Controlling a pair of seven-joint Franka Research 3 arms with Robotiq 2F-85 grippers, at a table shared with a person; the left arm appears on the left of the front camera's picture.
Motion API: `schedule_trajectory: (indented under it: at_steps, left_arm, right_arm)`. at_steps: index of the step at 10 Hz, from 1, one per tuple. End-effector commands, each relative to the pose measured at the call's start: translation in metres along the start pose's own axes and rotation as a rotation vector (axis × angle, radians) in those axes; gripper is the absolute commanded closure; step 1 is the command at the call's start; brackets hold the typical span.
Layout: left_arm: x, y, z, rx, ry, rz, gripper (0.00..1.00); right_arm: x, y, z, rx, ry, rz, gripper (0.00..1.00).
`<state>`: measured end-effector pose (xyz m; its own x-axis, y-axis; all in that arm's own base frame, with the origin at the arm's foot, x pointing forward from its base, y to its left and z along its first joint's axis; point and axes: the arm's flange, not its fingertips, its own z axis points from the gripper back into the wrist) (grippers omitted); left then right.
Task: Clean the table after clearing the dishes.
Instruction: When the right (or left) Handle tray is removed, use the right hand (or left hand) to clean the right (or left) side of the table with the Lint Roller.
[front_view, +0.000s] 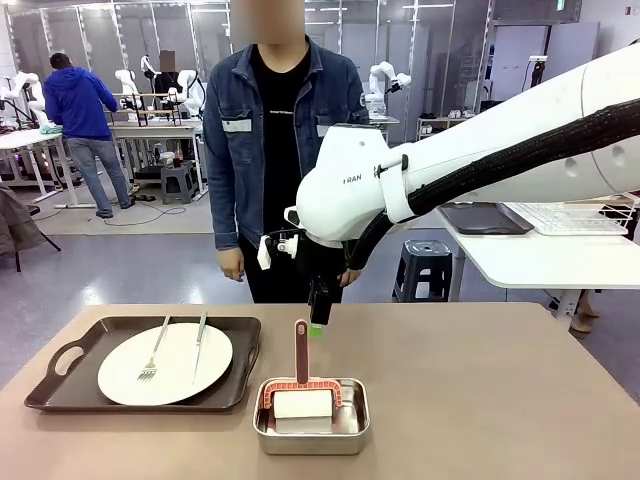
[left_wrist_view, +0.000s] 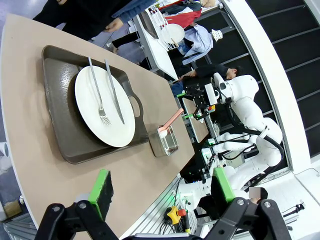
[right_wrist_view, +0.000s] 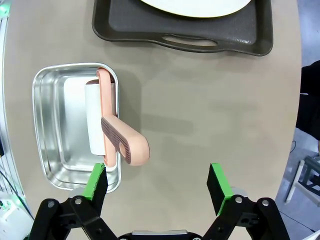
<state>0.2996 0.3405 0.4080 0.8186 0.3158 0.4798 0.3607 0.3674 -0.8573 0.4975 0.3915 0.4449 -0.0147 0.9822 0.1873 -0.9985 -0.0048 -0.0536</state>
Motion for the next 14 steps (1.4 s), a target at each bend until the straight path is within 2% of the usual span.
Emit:
schedule_trajectory:
  at_steps: [1, 7, 8, 9, 11, 13, 14]
  left_arm:
    - [-0.002, -0.003, 0.003, -0.002, 0.002, -0.001, 0.00]
    - [-0.002, -0.003, 0.003, -0.002, 0.002, -0.001, 0.00]
    - [-0.002, -0.003, 0.003, -0.002, 0.002, -0.001, 0.00]
    - [-0.002, -0.003, 0.003, -0.002, 0.002, -0.001, 0.00]
    - [-0.002, -0.003, 0.003, -0.002, 0.002, -0.001, 0.00]
    - [-0.002, -0.003, 0.003, -0.002, 0.002, -0.001, 0.00]
    - [-0.002, -0.003, 0.003, -0.002, 0.002, -0.001, 0.00]
  right_arm:
    - [0.001, 0.000, 0.001, -0.005, -0.003, 0.001, 0.00]
    - [0.000, 0.000, 0.001, -0.001, -0.001, 0.000, 0.00]
    - [-0.014, -0.005, 0.023, 0.233, -0.156, -0.038, 0.00]
    - [-0.047, -0.015, 0.042, 0.323, -0.262, -0.150, 0.00]
    - [-0.128, -0.026, 0.060, 0.409, -0.445, -0.326, 0.00]
    - [-0.222, -0.030, 0.072, 0.544, -0.646, -0.493, 0.00]
    - [-0.281, -0.032, 0.074, 0.608, -0.729, -0.594, 0.00]
